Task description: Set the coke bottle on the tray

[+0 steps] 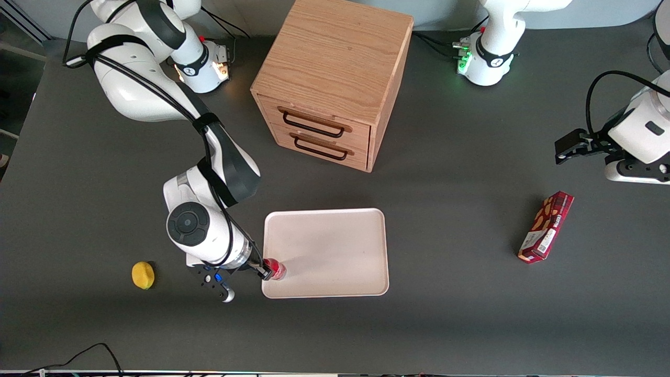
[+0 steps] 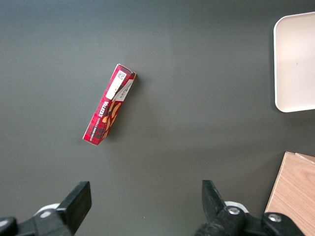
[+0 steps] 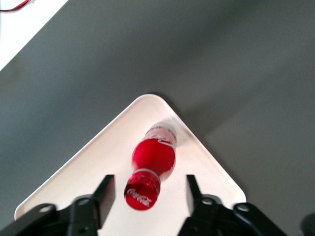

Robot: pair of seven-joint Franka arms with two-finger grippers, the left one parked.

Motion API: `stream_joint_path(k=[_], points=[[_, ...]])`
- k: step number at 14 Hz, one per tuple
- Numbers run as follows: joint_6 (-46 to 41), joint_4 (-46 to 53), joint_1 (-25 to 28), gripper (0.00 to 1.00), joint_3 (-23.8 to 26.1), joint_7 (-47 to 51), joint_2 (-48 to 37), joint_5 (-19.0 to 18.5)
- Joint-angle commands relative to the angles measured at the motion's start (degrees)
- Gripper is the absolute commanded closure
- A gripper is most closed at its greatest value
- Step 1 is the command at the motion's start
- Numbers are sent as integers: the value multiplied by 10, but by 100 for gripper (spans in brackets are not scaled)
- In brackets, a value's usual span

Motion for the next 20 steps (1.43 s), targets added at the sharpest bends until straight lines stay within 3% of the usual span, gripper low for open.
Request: stream_joint_path(k=[1, 3, 5, 6, 7, 10, 12, 16, 17, 19, 20], points=[[-73, 8, -26, 0, 39, -3, -51, -32], [-167, -8, -64, 0, 89, -96, -118, -53], [-243, -51, -91, 0, 93, -179, -210, -48], [-257, -87, -107, 0, 90, -221, -259, -40], [-264, -131, -128, 0, 83, -264, -308, -8], [-252, -279, -130, 0, -51, -404, -468, 104], [-220, -385, -131, 0, -105, -480, -548, 124], [-123, -569, -129, 0, -128, -498, -673, 128], [-129, -560, -125, 0, -127, -491, -671, 131], [-150, -512, -126, 0, -136, -464, -649, 193], [-163, -494, -125, 0, -140, -459, -644, 200]])
